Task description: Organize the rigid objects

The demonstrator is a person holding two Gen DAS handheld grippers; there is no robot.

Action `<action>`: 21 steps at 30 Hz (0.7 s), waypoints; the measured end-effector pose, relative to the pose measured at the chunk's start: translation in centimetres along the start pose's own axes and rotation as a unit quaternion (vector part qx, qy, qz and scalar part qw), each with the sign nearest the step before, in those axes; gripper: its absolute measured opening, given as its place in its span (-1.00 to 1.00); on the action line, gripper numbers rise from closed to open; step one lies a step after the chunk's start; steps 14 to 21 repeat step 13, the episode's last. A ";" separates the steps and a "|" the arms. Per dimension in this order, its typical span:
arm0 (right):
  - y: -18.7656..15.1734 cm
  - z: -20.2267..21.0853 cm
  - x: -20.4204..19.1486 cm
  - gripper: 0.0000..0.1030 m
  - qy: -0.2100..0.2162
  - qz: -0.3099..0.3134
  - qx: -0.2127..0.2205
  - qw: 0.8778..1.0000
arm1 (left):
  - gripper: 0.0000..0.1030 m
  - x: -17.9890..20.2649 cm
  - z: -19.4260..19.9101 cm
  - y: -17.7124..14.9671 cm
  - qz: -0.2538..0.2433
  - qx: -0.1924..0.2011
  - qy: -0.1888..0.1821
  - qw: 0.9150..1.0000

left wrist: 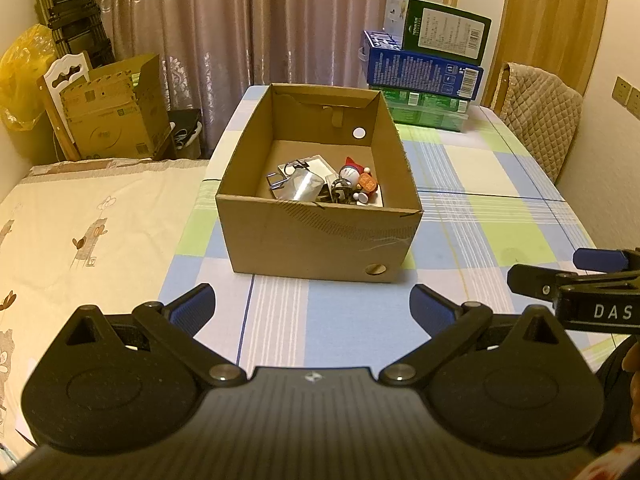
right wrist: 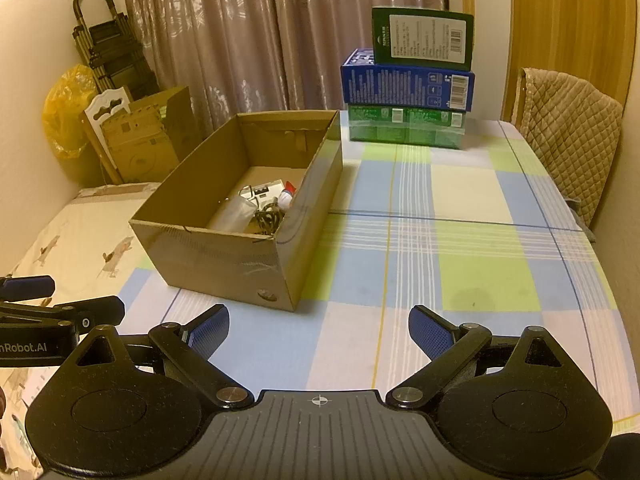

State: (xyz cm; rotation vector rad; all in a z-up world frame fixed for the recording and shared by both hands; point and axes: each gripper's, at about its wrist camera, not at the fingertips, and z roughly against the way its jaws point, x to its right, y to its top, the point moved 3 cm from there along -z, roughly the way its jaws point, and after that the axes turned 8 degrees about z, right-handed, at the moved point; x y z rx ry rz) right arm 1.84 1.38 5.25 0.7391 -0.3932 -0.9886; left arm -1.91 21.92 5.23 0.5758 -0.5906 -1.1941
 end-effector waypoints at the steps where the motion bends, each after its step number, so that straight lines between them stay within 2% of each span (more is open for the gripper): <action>1: 0.0 0.0 0.0 0.82 0.000 0.000 0.000 1.000 | 0.98 0.0 0.0 0.0 0.000 0.000 0.000 1.000; 21: 0.0 0.1 -0.3 0.82 0.001 0.000 0.001 1.000 | 0.98 -0.3 0.2 0.0 0.014 0.009 -0.014 1.000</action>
